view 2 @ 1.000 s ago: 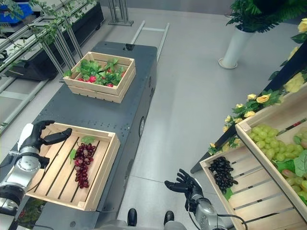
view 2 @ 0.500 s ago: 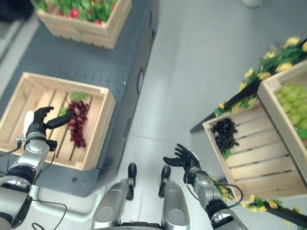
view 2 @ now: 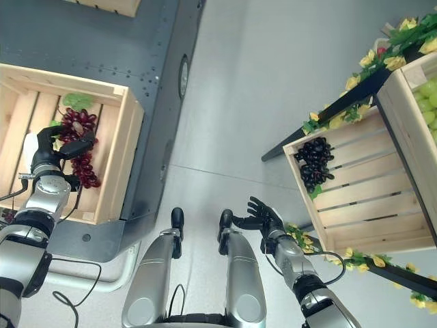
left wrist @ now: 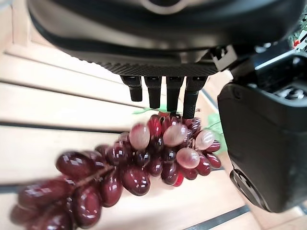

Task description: Pick up the fruits from the basket on one side to the basket on the other side

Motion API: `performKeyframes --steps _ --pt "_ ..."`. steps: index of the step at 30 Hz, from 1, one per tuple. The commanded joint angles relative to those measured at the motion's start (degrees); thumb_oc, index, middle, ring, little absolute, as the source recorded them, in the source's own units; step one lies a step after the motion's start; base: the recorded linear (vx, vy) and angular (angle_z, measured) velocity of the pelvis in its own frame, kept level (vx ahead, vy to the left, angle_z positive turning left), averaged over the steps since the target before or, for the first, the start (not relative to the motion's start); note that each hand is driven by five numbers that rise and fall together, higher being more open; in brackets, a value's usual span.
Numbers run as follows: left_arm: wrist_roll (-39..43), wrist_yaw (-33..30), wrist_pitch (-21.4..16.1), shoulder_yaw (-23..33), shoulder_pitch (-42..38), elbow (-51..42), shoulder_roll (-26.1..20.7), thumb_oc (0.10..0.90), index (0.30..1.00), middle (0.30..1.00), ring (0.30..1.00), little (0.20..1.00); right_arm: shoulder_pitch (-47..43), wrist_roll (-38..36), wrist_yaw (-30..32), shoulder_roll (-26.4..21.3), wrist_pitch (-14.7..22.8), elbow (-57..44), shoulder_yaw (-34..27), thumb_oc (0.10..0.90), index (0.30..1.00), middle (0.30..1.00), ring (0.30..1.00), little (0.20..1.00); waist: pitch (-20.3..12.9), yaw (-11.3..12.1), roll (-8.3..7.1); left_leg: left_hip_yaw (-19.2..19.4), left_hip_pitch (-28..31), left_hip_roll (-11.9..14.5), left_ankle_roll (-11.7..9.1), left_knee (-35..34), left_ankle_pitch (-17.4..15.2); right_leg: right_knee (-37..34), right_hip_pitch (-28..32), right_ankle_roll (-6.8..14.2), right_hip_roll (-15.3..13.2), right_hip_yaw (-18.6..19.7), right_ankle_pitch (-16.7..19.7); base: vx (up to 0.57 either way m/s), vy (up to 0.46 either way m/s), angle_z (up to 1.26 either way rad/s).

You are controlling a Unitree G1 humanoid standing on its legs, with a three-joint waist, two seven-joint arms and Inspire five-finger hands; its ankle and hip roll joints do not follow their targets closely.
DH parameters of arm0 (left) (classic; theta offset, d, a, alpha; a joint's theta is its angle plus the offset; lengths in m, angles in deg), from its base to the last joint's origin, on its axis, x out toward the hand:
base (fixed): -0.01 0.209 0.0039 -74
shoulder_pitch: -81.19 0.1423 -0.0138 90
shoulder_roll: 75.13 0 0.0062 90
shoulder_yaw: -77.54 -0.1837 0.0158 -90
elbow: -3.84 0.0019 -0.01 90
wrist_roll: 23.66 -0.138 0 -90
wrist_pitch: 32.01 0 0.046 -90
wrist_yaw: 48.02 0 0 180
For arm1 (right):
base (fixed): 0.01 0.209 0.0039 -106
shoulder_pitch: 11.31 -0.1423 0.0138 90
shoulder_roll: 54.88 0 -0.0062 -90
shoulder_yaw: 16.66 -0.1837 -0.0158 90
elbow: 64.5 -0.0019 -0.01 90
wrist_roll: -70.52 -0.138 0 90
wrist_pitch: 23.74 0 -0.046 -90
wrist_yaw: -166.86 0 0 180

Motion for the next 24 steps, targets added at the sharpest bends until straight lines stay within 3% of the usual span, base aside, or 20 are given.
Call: performKeyframes --steps 1,11,18,21,22,24 --pt "0.23 -4.93 -3.22 0.76 -6.01 0.53 -6.5 0.8 0.9 0.9 0.9 0.9 0.99 -3.49 -0.04 -2.0 4.71 -3.69 1.31 0.8 0.9 0.9 0.9 0.9 -0.71 -0.17 -0.97 3.45 2.31 -2.01 1.69 2.26 -7.17 2.28 2.74 -2.08 2.84 -1.94 -4.71 -0.01 -0.001 0.03" --pt "-2.62 -6.42 2.19 -2.69 -11.12 3.71 -8.29 0.8 0.9 0.9 0.9 0.9 0.39 -4.35 0.34 -2.56 5.15 -3.97 1.44 0.8 0.9 0.9 0.9 0.9 -0.71 -1.11 -2.12 3.82 -0.54 -1.29 1.56 3.55 -7.81 2.47 0.23 -2.12 3.15 -2.06 -4.44 0.01 0.015 -0.01" --pt "-9.28 -7.25 5.66 -6.03 -13.83 6.82 -9.73 0.8 0.9 0.9 0.9 0.9 1.06 -4.42 0.86 -3.23 5.28 -4.69 1.59 0.8 0.9 0.9 0.9 0.9 -0.71 -2.0 -2.43 4.15 -2.43 -1.02 1.74 4.59 -8.26 3.15 -1.7 -2.23 3.31 -1.73 -4.51 0.02 0.032 -0.03" --pt "-12.3 -5.31 8.94 -8.42 -14.56 6.95 -10.2 0.8 0.9 0.9 0.9 0.9 1.5 -4.91 0.77 -3.52 5.88 -5.04 1.39 0.8 0.9 0.9 0.9 0.9 -0.71 -2.19 -2.68 4.15 -3.86 -0.83 1.72 5.35 -8.39 3.42 -3.01 -2.14 3.39 -1.77 -4.18 0.0 0.0 0.0" --pt "-13.76 -3.25 11.57 -9.5 -14.72 7.0 -10.11 0.8 0.9 0.9 0.9 0.9 1.5 -4.96 0.91 -3.46 5.62 -5.42 1.22 0.8 0.9 0.9 0.9 0.9 -0.71 -2.22 -2.87 4.01 -4.31 -0.88 1.76 5.28 -8.35 3.26 -3.45 -1.98 3.48 -1.79 -3.92 0.0 0.0 0.0" --pt "-14.65 -2.69 12.65 -10.58 -14.73 7.64 -10.06 0.8 0.9 0.9 0.9 0.9 1.45 -5.05 0.9 -3.39 5.49 -5.61 1.25 0.8 0.9 0.9 0.9 0.9 -0.71 -2.24 -3.02 3.84 -4.59 -0.94 1.81 5.08 -8.24 3.12 -3.77 -1.87 3.53 -1.79 -3.7 0.0 0.0 0.0"
